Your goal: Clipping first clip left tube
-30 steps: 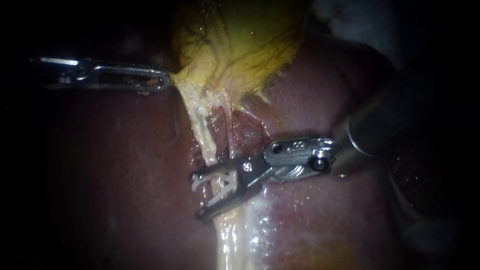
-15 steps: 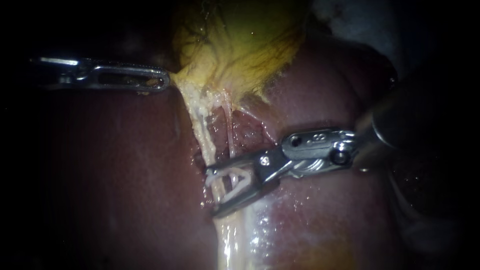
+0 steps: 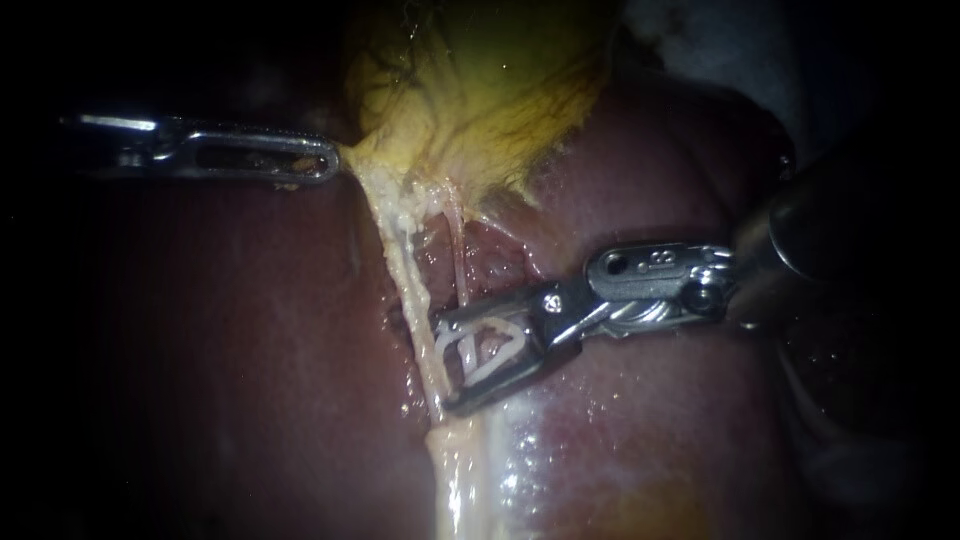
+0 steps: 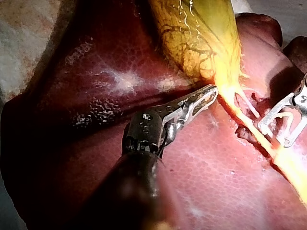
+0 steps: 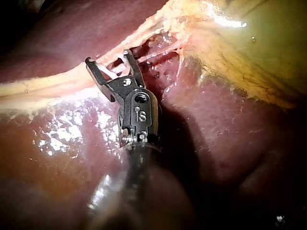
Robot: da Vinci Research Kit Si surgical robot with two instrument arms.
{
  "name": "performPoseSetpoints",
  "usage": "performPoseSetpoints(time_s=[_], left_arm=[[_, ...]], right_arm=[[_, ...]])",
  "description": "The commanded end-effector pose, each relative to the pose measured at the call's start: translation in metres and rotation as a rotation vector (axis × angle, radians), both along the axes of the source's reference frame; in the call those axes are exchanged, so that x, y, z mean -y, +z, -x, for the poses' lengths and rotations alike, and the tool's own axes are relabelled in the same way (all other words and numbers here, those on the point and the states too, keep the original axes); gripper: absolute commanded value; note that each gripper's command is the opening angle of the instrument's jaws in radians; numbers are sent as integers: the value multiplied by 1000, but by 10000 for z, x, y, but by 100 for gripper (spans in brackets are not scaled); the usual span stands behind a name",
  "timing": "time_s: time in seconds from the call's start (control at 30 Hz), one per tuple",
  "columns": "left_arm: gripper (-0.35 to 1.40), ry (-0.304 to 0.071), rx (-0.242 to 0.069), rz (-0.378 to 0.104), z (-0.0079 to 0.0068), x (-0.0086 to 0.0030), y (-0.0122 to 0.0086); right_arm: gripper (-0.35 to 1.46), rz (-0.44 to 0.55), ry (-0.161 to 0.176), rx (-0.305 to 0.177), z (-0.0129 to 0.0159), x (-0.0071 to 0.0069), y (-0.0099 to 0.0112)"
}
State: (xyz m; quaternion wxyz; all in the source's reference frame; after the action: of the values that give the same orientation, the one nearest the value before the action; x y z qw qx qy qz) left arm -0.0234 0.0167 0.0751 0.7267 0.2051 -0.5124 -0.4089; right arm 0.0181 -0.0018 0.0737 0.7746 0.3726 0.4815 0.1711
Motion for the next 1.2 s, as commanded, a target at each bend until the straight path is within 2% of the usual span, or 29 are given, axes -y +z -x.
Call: performPoseSetpoints(time_s=[0.03,0.23,0.57,0.7,0.97,1.1,1.2], left_arm=[[-35,0,0,0,0,0,0],[-35,0,0,0,0,0,0],[-35,0,0,0,0,0,0],[-35,0,0,0,0,0,0],[-35,-1,0,1,2,1,1],[-35,-1,-1,1,2,1,1],[-35,-1,-1,1,2,1,1]], right_arm=[[49,-13,8,-3,0,0,3],[49,-125,33,-21,3,1,25],[49,-241,31,-57,4,9,59],[50,-270,17,-102,3,10,70],[51,-352,-28,-253,3,20,82],[51,-359,-37,-270,-1,27,86],[51,-366,-29,-290,-9,29,87]])
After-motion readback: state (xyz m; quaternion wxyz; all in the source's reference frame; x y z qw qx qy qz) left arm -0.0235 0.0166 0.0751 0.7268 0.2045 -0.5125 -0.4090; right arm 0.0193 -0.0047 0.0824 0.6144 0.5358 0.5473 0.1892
